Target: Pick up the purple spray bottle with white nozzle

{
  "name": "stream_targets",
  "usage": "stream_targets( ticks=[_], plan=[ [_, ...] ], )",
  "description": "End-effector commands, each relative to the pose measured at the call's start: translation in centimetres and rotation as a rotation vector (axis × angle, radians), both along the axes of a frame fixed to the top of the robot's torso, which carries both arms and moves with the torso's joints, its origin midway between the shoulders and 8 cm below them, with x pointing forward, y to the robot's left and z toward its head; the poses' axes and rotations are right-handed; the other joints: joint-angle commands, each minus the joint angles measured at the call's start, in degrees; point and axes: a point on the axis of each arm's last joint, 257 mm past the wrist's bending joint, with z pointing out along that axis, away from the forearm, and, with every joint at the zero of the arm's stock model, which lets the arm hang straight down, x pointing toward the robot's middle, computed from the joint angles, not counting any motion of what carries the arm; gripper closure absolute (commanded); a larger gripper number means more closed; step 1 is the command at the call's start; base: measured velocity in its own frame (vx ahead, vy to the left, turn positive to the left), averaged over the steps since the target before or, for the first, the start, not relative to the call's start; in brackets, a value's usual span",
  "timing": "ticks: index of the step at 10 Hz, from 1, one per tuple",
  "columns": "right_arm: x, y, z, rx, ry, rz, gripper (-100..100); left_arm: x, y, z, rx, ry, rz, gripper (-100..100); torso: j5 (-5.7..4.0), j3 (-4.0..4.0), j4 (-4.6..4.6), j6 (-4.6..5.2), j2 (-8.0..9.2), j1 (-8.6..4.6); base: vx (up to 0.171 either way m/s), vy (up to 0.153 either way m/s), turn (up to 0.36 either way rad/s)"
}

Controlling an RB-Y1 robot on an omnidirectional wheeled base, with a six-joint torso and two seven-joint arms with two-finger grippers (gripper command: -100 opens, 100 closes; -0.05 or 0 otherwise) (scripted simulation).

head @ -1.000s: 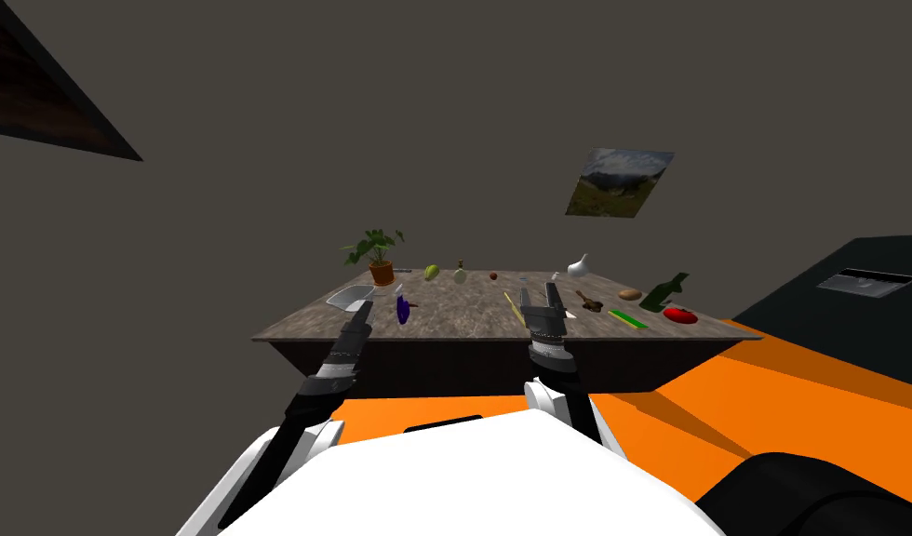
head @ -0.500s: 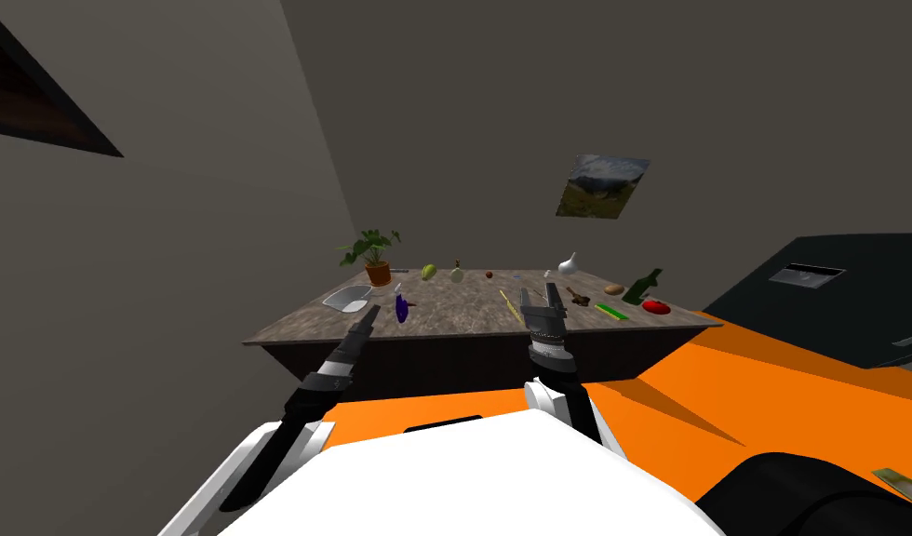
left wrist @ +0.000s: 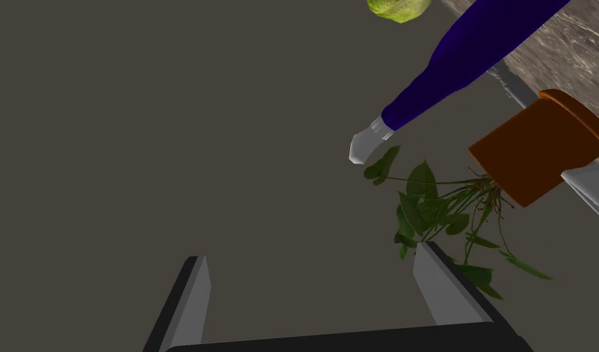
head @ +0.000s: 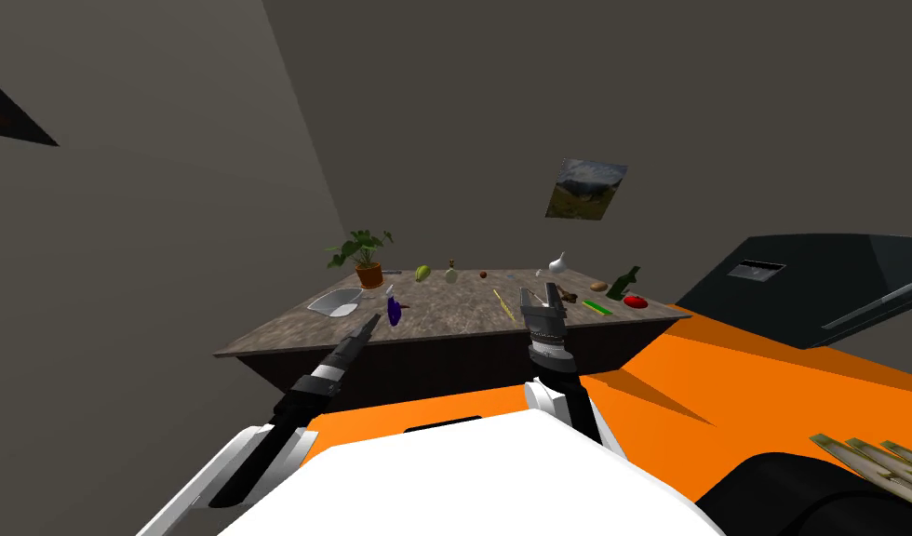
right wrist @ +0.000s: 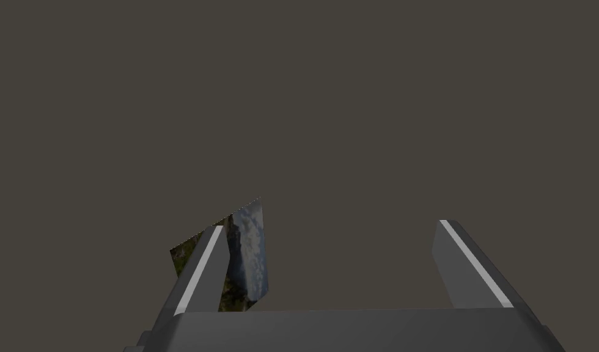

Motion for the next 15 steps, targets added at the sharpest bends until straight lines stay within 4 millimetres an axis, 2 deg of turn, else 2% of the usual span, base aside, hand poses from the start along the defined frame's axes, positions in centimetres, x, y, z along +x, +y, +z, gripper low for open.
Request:
stream_targets(
  ticks=[1,8,10,11,15],
  plan=[
    [0.0,0.0,0.0,0.000,0.000,0.000,0,0.6,1.7,-1.5,0.087,0.039,0.025,-100,0.00,0.00,0.00,0.00,0.00,0.00,0.037,-0.060,-0.075],
    [0.0,0.0,0.0,0.000,0.000,0.000,0,0.5,10.6,-6.8,0.416,0.200,0.148,-100,-0.04,-0.11,-0.04,0.00,-0.18,-0.14,0.065,-0.078,-0.084],
    [0.0,0.0,0.0,0.000,0.000,0.000,0,0.2,13.3,-7.7,0.491,0.239,0.183,-100,-0.04,-0.15,-0.06,0.00,-0.26,-0.16,0.090,-0.086,-0.068],
    [0.0,0.0,0.0,0.000,0.000,0.000,0,-0.2,15.7,-8.4,0.556,0.274,0.214,-100,-0.05,-0.13,-0.05,0.00,-0.21,-0.17,0.093,-0.107,-0.097],
    [0.0,0.0,0.0,0.000,0.000,0.000,0,-1.0,20.4,-9.1,0.681,0.337,0.273,-100,-0.05,-0.13,-0.05,0.00,-0.21,-0.22,0.088,-0.093,-0.061]
  ],
)
